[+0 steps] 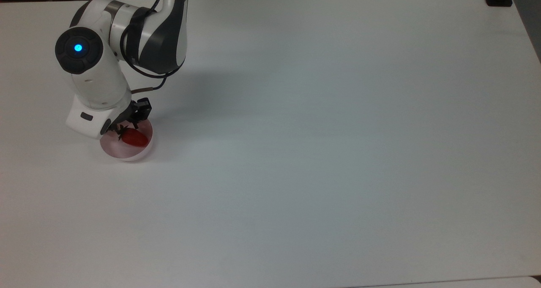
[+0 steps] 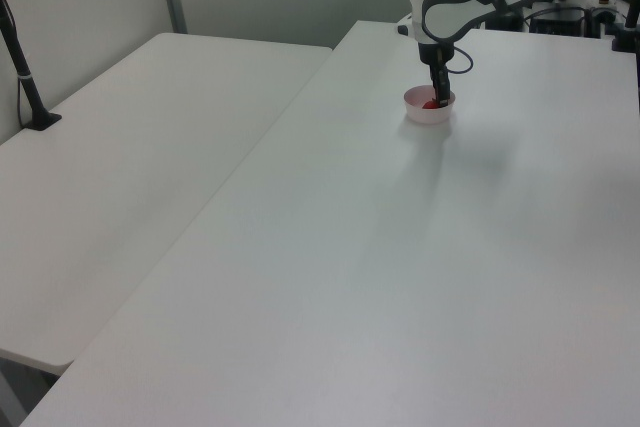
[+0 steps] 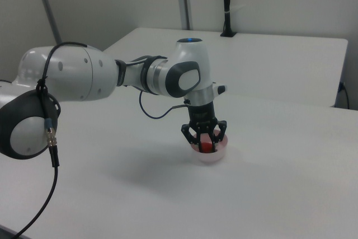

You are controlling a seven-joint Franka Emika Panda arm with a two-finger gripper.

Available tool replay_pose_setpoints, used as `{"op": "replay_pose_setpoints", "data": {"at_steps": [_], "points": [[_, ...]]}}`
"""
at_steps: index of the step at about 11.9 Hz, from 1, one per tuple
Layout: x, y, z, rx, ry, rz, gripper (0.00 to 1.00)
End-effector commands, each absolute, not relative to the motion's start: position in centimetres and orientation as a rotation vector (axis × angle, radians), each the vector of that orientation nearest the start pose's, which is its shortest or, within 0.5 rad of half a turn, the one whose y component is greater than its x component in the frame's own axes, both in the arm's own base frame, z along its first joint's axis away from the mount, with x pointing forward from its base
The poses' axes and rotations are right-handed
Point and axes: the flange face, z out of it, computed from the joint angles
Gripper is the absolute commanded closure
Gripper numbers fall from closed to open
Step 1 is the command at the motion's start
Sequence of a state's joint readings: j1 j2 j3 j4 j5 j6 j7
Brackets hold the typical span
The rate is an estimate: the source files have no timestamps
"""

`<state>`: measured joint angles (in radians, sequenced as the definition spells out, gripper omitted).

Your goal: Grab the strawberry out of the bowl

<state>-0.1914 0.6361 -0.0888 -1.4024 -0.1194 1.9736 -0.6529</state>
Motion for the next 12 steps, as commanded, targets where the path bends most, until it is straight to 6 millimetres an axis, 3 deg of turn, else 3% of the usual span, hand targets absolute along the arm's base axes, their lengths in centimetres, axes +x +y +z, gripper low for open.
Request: {"op": "replay_pose_setpoints", "data": {"at_steps": [1,6,8,12], "points": [[68.9,-18.7,33.8,-3.166,-0.579,0.125,0.6],[69.3,-18.6,36.2,-3.148,-0.483,0.03,0.57],[69.2,-18.6,35.3,-3.148,-0.498,0.051,0.48],[69.6,-18.8,33.3,-3.173,-0.527,0.044,0.47]]}}
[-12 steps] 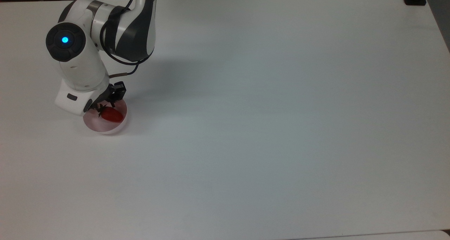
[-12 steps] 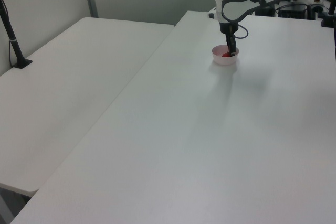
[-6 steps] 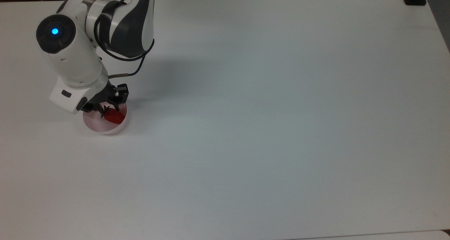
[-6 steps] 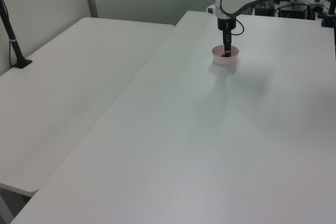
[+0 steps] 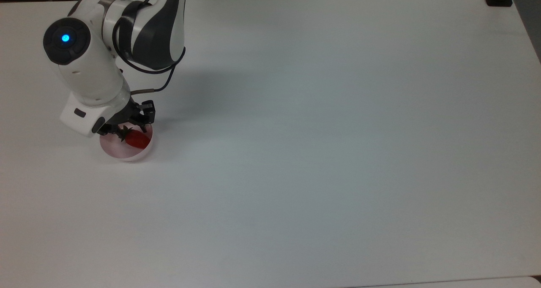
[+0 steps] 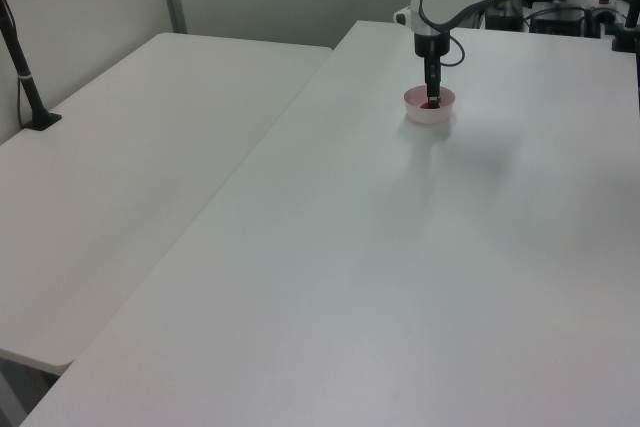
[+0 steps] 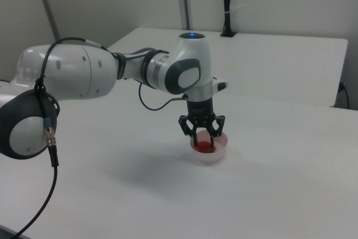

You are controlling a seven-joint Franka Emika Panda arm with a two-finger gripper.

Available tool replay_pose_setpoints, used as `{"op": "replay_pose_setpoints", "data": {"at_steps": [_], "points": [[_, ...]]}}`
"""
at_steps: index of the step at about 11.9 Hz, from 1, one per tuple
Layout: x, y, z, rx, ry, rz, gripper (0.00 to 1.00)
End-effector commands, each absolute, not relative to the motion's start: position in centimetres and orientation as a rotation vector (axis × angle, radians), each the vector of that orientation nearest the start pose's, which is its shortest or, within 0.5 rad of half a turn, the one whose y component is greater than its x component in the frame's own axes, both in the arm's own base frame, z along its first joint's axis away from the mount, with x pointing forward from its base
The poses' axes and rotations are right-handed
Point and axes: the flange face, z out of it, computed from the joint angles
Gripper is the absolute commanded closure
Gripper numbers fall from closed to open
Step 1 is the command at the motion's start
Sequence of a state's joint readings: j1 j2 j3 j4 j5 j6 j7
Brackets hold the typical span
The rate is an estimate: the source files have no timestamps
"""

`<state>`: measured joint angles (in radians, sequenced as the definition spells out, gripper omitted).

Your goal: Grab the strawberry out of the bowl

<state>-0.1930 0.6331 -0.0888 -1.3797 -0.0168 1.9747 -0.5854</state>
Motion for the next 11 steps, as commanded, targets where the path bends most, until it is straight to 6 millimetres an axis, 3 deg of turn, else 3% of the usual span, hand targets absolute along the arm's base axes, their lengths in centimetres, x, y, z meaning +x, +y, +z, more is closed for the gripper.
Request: {"op": "replay_pose_setpoints", "data": {"at_steps": [1,6,7,8,9,10,11], "points": [[69.91,-18.82,33.18,-3.186,-0.53,-0.004,0.47],[69.91,-18.98,33.14,-3.195,-0.544,-0.01,0.58],[69.85,-19.1,33.23,-3.2,-0.549,-0.002,0.5],[69.82,-19.11,33.57,-3.202,-0.551,0.0,0.26],[69.8,-19.11,33.78,-3.202,-0.553,-0.003,0.23],[69.8,-19.12,33.79,-3.202,-0.559,-0.001,0.04],[69.75,-19.19,33.61,-3.208,-0.596,0.015,0.04]]}}
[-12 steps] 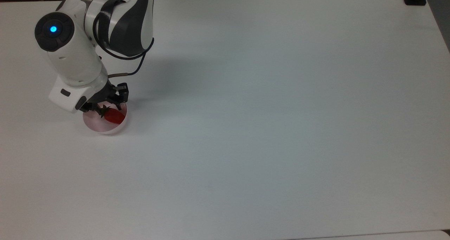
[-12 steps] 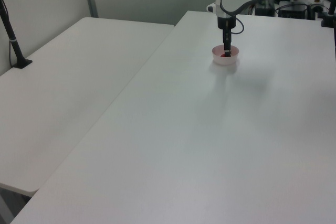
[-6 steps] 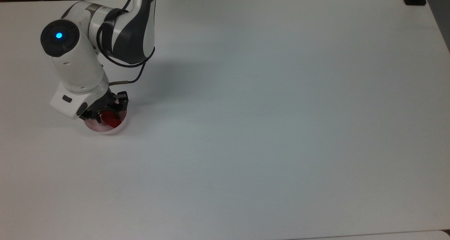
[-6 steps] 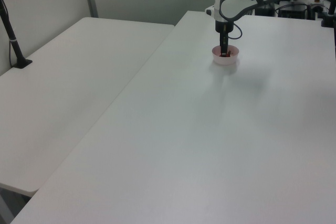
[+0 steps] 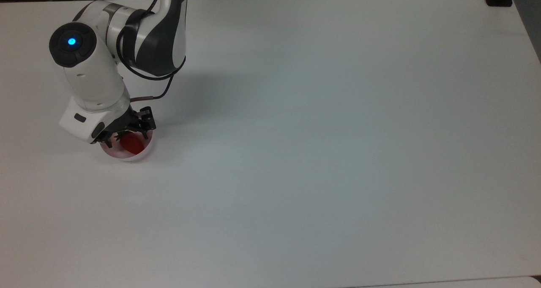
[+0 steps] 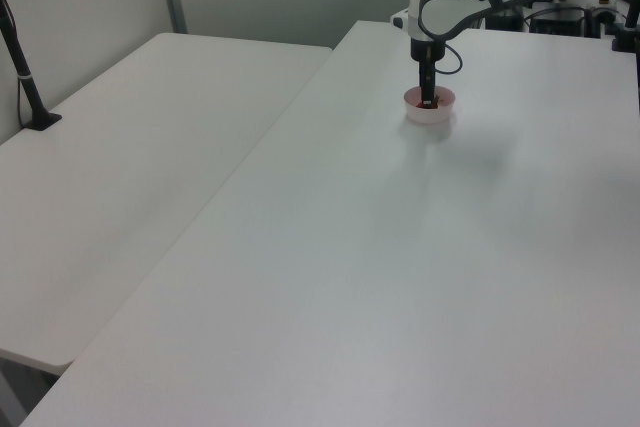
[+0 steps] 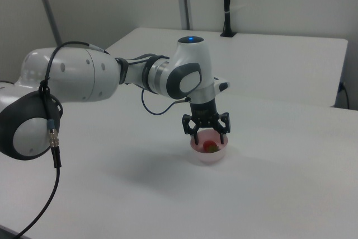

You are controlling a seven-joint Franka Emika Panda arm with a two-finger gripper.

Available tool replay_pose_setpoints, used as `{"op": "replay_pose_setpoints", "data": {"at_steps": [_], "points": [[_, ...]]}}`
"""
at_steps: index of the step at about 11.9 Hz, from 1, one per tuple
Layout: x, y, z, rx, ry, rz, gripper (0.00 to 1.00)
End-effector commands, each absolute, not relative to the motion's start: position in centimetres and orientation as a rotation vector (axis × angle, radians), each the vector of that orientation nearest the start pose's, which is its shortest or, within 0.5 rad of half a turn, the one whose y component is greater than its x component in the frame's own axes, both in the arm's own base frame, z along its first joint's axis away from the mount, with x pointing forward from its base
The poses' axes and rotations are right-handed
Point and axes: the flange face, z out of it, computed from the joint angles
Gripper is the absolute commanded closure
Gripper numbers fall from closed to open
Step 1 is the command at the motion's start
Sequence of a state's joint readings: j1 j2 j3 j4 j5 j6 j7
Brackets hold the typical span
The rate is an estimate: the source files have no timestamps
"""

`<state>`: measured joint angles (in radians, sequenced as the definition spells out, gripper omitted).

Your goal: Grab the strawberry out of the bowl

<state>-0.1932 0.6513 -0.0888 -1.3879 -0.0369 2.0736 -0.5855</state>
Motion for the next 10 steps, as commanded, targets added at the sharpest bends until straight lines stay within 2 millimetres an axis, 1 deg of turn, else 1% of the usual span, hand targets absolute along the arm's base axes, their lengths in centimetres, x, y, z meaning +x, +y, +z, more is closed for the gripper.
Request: {"op": "replay_pose_setpoints", "data": {"at_steps": [1,2,3,5,6,7,8,9,10], "points": [[69.6,-19.3,33.4,-3.21,-0.695,0.046,0.07],[69.4,-19.3,33.0,-3.197,-0.79,0.077,0.13],[69.4,-19.2,32.6,-3.19,-0.842,0.099,0.17],[69.1,-19.2,31.9,-3.186,-0.918,0.152,0.25],[69.1,-19.1,31.9,-3.186,-0.932,0.157,0.3],[69.1,-19.1,31.7,-3.182,-0.941,0.16,0.43],[69.1,-19.1,31.9,-3.183,-0.941,0.158,0.51],[69.2,-19.1,32.0,-3.186,-0.932,0.15,0.59],[69.2,-19.0,32.6,-3.185,-0.91,0.137,0.62]]}}
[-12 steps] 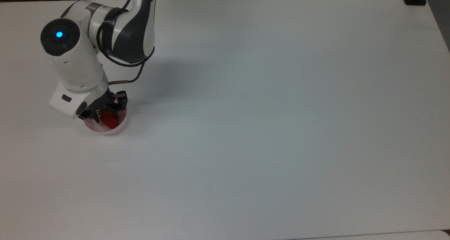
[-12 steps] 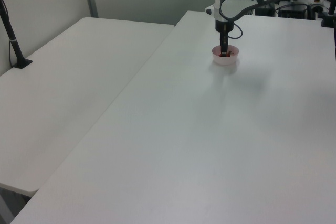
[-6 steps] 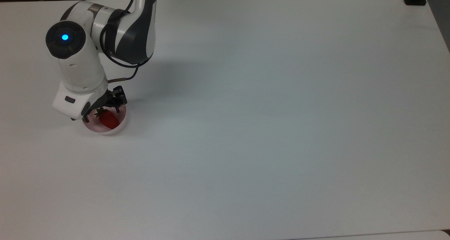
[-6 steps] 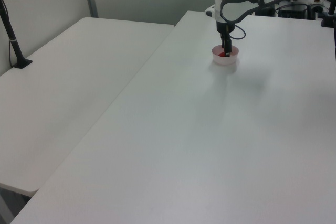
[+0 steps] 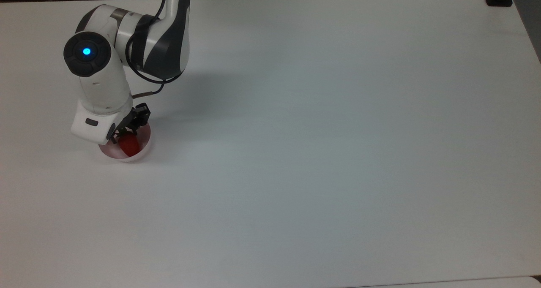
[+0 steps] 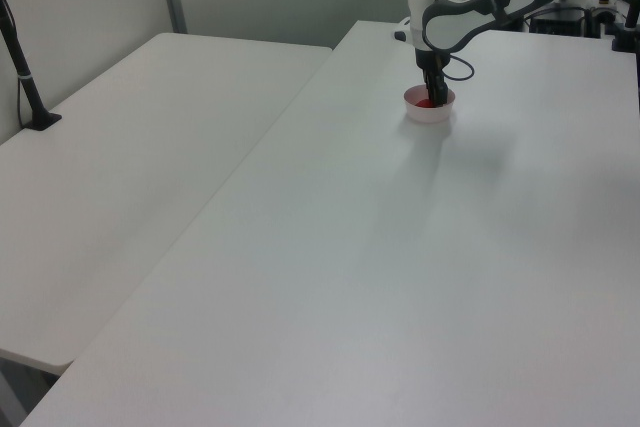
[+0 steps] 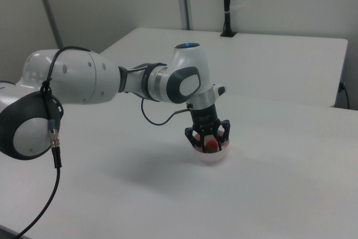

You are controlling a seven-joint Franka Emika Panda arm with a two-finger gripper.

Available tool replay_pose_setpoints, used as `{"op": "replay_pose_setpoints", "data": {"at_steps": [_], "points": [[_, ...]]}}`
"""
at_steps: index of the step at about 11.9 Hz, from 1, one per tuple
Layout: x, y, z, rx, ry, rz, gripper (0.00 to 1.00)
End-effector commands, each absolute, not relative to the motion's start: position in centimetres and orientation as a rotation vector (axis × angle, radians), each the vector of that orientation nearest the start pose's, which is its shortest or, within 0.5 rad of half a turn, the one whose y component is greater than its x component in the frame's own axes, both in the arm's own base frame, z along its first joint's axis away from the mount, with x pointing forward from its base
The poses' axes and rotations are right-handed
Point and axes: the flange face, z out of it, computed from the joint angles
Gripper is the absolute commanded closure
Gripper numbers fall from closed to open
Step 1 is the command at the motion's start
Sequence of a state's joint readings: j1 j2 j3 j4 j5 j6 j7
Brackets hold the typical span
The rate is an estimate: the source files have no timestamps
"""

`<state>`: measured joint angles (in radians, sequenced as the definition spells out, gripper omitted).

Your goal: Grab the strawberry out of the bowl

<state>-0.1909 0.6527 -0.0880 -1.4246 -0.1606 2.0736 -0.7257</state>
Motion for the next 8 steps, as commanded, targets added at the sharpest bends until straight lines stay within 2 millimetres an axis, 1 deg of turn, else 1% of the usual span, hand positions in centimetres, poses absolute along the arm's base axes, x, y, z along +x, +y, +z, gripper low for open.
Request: {"op": "replay_pose_setpoints", "data": {"at_steps": [1,2,4,5,6,7,8], "points": [[69.1,-18.9,33.2,-3.176,-0.884,0.155,0.62],[69.3,-18.7,34.4,-3.185,-0.829,0.156,0.63],[69.4,-18.2,36.1,-3.179,-0.668,0.073,0.63],[69.3,-18.2,36.3,-3.187,-0.648,0.072,0.51],[69.3,-18.4,35.9,-3.192,-0.643,0.075,0.3],[69.3,-18.4,35.6,-3.192,-0.645,0.078,0.29],[69.2,-18.5,35.6,-3.192,-0.643,0.078,0.3]]}}
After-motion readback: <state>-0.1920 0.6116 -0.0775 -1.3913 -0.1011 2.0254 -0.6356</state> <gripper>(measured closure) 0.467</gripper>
